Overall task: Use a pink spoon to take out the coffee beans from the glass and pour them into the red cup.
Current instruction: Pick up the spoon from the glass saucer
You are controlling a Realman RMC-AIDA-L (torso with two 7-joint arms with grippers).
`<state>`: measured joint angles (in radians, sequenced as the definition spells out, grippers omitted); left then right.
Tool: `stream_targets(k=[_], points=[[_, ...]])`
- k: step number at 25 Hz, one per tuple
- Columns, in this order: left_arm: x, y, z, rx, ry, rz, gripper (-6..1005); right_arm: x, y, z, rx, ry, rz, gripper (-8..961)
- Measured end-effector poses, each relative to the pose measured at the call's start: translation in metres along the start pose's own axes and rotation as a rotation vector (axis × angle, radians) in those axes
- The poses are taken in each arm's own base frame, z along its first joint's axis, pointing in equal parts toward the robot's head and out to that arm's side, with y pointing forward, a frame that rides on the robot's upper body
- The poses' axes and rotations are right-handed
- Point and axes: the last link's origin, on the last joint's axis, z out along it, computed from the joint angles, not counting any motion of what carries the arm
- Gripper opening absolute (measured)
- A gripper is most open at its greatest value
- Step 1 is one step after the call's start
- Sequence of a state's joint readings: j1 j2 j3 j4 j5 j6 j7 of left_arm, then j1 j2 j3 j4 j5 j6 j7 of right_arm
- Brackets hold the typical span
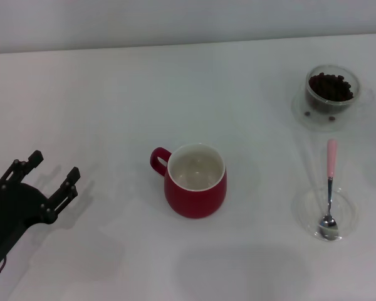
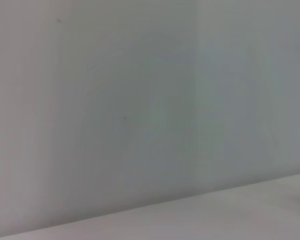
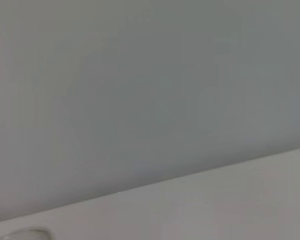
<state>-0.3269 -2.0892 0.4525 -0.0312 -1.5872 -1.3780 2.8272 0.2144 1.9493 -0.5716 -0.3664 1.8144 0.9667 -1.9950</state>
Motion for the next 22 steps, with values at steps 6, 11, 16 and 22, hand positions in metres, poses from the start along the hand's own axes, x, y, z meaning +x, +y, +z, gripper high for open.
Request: stream_targets(k=[6, 11, 16, 22], points=[[0.001, -0.001, -0.002, 0.009, 0.006, -0.001, 776, -0.019, -0.003, -0.001, -0.095, 0.124, 0.059, 832], [0.001, -0.006, -0.004, 0.033, 0.014, 0.001, 776, -0.033, 0.000, -0.007, -0.209, 0.210, 0.124, 832], [0.004, -0.009, -0.002, 0.040, 0.022, 0.006, 775, -0.039, 0.011, -0.011, -0.322, 0.294, 0.150, 831], [0.007, -0.011, 0.002, 0.032, 0.030, 0.015, 775, -0.041, 0.032, -0.009, -0.448, 0.385, 0.135, 831]])
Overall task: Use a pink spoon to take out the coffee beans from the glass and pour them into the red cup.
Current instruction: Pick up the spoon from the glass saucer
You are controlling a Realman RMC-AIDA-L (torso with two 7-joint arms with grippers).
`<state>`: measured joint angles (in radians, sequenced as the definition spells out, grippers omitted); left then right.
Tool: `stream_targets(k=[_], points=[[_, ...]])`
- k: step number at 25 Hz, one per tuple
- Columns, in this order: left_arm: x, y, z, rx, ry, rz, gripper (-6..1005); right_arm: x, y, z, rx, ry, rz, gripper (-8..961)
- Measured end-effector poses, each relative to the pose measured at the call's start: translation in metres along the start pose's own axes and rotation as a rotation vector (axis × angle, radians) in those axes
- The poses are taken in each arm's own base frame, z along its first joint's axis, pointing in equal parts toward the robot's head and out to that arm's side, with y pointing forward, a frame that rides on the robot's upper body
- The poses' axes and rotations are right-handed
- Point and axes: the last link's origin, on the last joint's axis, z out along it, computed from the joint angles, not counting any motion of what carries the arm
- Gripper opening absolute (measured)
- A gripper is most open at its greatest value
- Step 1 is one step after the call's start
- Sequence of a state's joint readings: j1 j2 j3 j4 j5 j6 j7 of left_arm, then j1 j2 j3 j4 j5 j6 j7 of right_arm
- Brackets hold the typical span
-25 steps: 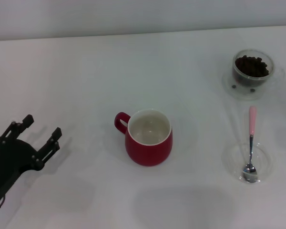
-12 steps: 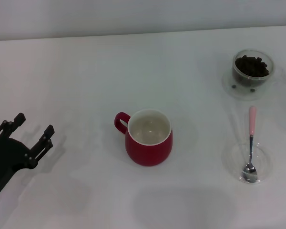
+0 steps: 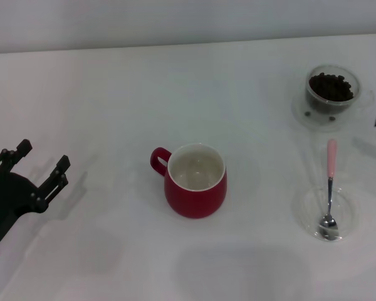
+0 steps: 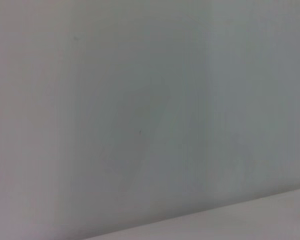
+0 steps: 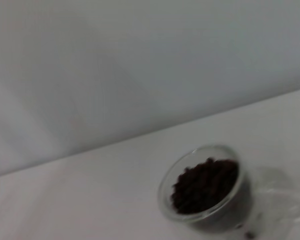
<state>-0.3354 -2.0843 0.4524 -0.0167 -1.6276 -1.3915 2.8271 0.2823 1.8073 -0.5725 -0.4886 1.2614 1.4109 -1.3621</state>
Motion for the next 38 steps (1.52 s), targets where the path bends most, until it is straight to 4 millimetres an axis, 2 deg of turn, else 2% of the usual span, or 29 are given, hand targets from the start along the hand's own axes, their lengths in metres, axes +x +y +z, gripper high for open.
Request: stream_targets(k=[12, 25, 38], points=[[0.000, 0.001, 0.001, -0.008, -0.001, 0.002, 774, 0.008, 0.022, 0.038, -0.079, 0.156, -0.027, 829], [0.000, 0.003, -0.001, -0.014, 0.004, -0.002, 774, 0.013, 0.021, 0.050, -0.043, 0.227, -0.020, 828], [0.001, 0.005, 0.001, -0.025, 0.007, -0.003, 773, 0.014, 0.032, 0.071, -0.052, 0.284, -0.023, 826]])
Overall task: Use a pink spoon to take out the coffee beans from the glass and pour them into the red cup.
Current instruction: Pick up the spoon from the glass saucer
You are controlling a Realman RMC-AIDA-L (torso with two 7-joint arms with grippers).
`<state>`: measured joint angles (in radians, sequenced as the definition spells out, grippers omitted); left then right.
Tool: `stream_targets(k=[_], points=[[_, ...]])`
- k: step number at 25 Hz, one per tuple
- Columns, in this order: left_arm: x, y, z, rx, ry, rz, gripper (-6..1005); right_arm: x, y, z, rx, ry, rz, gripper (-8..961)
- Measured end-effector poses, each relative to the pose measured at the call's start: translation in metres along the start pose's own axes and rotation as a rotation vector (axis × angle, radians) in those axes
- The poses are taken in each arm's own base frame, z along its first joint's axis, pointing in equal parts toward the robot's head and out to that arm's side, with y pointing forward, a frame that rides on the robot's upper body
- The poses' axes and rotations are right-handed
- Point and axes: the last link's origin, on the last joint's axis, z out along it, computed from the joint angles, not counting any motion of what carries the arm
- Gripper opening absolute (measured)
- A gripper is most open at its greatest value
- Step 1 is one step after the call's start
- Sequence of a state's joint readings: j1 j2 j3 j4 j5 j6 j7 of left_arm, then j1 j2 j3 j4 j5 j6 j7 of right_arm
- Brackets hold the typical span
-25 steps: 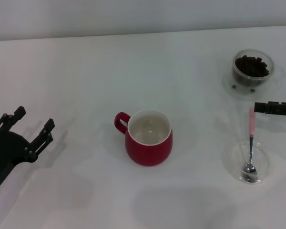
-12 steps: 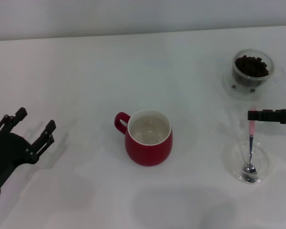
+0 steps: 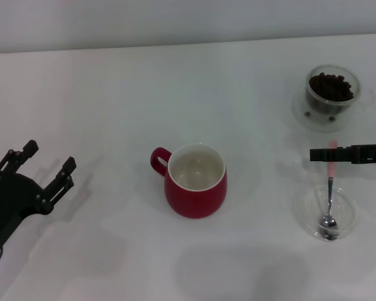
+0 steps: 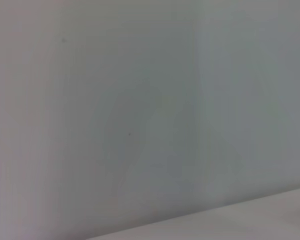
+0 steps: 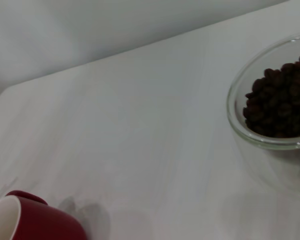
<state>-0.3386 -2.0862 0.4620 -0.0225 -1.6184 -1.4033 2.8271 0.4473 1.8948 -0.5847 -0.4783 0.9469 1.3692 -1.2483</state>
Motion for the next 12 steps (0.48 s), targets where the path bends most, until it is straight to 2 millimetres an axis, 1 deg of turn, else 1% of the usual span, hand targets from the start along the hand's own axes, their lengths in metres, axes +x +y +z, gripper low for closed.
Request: stream_targets(k=[3, 6, 12], points=[[0.0000, 0.0002, 0.0000, 0.000, 0.000, -0.001, 773, -0.0018, 0.0003, 0.0022, 0.004, 0.002, -0.005, 826], [-0.0003, 0.0007, -0.0003, 0.000, 0.000, -0.002, 773, -0.0060, -0.0007, 0.0012, 0.012, -0.001, -0.006, 826], [-0.0012, 0.0008, -0.0021, 0.004, -0.003, -0.003, 772, -0.0082, -0.0021, -0.0006, 0.019, 0.000, -0.005, 825]])
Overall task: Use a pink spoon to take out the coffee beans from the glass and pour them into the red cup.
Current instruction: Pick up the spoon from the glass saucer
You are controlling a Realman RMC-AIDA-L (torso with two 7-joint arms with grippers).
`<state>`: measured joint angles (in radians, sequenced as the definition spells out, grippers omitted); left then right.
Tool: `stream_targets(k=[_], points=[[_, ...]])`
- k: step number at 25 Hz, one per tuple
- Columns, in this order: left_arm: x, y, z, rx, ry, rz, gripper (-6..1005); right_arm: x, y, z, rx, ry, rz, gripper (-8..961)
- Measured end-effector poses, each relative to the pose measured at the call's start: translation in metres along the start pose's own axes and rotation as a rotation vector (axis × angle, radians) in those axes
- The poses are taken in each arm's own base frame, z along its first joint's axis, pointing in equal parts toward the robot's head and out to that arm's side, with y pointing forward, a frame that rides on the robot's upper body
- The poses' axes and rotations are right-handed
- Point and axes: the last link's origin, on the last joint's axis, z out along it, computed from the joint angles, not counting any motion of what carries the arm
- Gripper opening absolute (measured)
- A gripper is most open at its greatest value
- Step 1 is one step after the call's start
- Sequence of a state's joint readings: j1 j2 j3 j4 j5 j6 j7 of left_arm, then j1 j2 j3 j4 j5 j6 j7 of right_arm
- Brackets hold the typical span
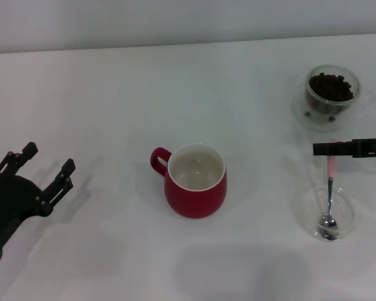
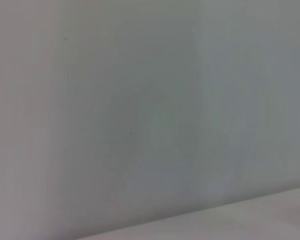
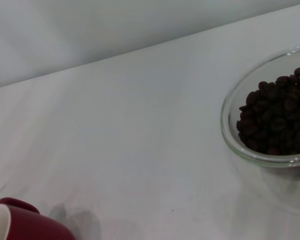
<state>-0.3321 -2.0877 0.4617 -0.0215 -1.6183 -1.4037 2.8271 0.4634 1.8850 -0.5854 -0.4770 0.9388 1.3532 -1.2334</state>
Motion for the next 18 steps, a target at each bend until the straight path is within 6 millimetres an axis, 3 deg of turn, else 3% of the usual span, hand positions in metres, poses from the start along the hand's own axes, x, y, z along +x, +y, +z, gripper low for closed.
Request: stream_targets(k=[1, 6, 18], points=[[-0.0001, 0.0001, -0.0001, 0.000, 0.000, 0.000, 772, 0.0003, -0.0004, -0.0004, 0.002, 0.000, 0.001, 825], [-0.0007, 0.0008, -0.0009, 0.001, -0.002, -0.004, 772, 0.0037, -0.0017, -0.0011, 0.007, 0.009, 0.005, 611], [-0.0010, 0.0016, -0.0009, 0.000, -0.002, -0.007, 771, 0.0051, 0.0021, 0.0026, -0.008, 0.027, 0.012, 549]])
